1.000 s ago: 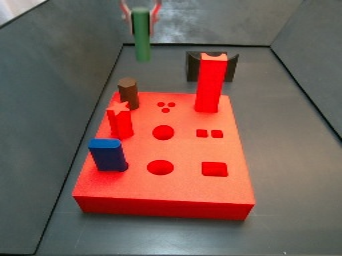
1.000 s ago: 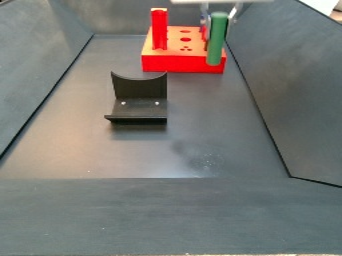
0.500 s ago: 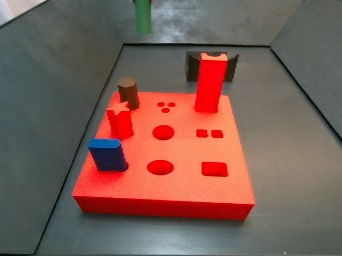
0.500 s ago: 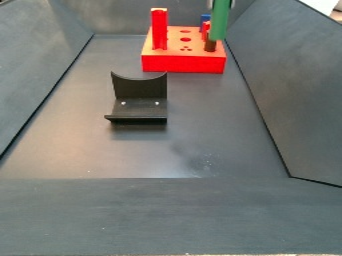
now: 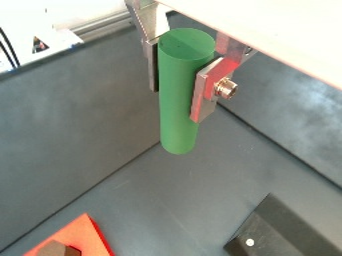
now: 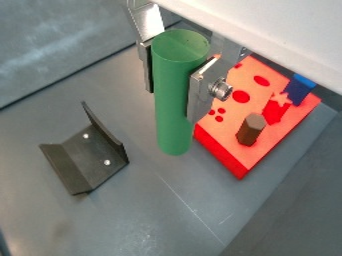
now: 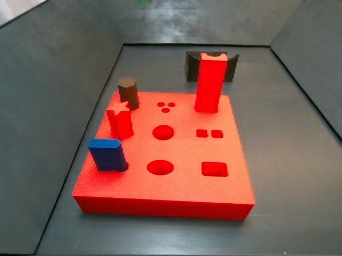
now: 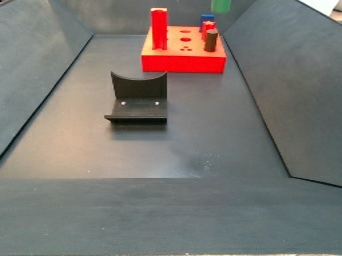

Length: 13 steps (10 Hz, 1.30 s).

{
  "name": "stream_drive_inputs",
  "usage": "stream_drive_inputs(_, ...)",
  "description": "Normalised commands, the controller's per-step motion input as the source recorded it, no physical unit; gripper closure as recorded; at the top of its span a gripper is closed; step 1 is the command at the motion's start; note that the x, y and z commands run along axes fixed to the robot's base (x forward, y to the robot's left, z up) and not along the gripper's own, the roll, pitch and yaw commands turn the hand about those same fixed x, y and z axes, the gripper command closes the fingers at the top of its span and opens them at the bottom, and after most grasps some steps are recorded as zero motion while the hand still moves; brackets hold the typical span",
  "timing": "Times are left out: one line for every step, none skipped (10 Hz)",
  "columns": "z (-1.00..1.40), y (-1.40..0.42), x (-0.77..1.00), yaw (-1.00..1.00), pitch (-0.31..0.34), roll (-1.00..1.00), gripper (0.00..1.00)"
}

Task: Pick up the round object. Move up. Move to above the board. Insert the round object.
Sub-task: Move to above the board.

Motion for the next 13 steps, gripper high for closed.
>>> stream_drive_inputs(0.71, 0.06, 0.03, -0.03, 0.083, 0.01, 1.0)
stream_drive_inputs(0.6, 0.05, 0.02, -0.03, 0.081, 0.01, 1.0)
stream_drive_inputs(0.44, 0.04, 0.02, -0.03, 0.081, 0.01, 1.0)
stream_drive_inputs(0.22, 0.03, 0.01, -0.03, 0.08, 0.01, 1.0)
stream_drive_inputs(0.01, -1.0, 0.22, -0.4, 0.15, -0.05, 1.0)
stream_drive_inputs(0.01, -1.0, 0.22, -0.35, 0.142, -0.03, 1.0)
stream_drive_inputs(0.01, -1.0, 0.24, -0.21, 0.147, -0.03, 1.0)
stream_drive_inputs(0.01, -1.0, 0.26, -0.11, 0.154, -0.06, 1.0)
stream_drive_inputs(0.02, -1.0, 0.26, -0.05, 0.149, -0.03, 1.0)
stream_drive_inputs(0.02, -1.0, 0.27, -0.02, 0.137, 0.0, 1.0)
stream_drive_inputs(0.02, -1.0, 0.28, -0.01, 0.13, -0.02, 1.0)
stream_drive_inputs(0.03, -1.0, 0.31, 0.0, 0.132, 0.0, 1.0)
stream_drive_inputs(0.04, -0.95, 0.31, 0.0, 0.133, 0.0, 1.0)
